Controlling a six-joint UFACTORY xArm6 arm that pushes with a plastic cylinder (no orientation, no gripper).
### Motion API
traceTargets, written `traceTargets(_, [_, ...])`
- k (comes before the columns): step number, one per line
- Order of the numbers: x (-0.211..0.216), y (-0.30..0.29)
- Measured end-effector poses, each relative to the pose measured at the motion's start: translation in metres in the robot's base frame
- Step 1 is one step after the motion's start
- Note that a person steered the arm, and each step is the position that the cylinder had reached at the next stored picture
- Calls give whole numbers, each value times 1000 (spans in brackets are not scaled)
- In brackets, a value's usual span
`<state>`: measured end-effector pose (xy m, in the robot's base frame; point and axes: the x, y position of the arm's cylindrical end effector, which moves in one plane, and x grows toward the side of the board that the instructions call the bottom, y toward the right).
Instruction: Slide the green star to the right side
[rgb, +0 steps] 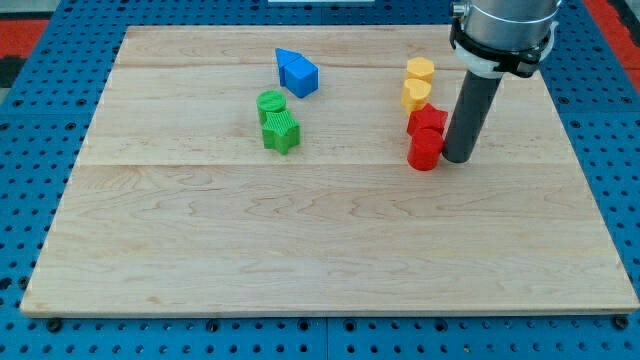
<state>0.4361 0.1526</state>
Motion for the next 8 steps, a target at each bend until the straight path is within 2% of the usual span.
traceTargets(1, [4, 2])
traceTargets(2, [39, -36])
traceTargets(3, [39, -141])
traceTargets(4, [15, -244])
traceTargets(5, [-31, -273])
traceTargets(6, [-58, -236])
traceTargets(7, [-33, -206])
traceTargets(8, [2, -152])
